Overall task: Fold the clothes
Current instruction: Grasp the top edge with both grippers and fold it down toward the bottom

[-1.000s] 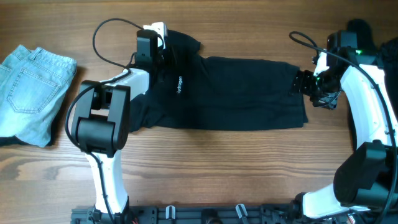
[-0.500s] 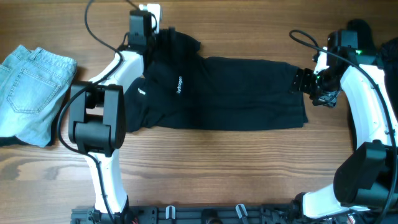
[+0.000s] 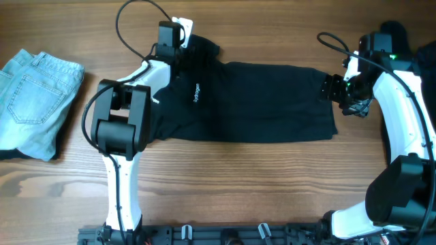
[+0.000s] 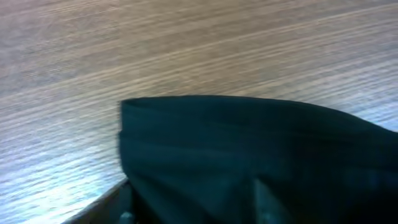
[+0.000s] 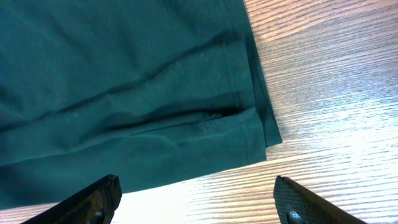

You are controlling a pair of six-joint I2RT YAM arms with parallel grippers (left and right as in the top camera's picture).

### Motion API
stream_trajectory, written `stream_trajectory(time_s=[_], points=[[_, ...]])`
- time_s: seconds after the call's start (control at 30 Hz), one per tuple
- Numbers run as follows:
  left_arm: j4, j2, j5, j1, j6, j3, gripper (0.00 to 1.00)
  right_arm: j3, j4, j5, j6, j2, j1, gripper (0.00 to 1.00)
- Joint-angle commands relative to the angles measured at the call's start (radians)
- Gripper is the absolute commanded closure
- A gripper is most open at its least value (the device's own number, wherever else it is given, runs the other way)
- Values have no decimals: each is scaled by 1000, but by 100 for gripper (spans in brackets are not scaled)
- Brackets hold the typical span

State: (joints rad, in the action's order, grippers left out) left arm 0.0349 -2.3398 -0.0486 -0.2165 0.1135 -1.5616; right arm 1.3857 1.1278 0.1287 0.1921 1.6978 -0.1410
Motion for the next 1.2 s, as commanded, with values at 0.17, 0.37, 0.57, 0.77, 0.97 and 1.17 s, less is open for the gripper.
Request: stream_trajectory(time_s=[0.17, 0.37, 0.57, 0.77, 0.97, 1.17], points=[[-85, 96, -6, -3, -73, -1, 96, 3, -106, 7, -10, -6, -4, 21], [-347, 237, -7, -4, -179, -1, 96, 41, -322, 11, -37, 158, 4, 20], [-535, 240, -10, -4, -228, -1, 96, 42, -661, 37, -4, 362, 4, 20], [-586, 240, -56, -5, -254, -1, 96, 42, -768, 42, 28, 472, 9, 71], [-590, 291, -135, -4, -257, -1, 96, 120, -689, 28, 27, 462, -5, 96], [-813, 462, -134, -3, -257, -1, 96, 267, -368, -144, 16, 345, -13, 96]])
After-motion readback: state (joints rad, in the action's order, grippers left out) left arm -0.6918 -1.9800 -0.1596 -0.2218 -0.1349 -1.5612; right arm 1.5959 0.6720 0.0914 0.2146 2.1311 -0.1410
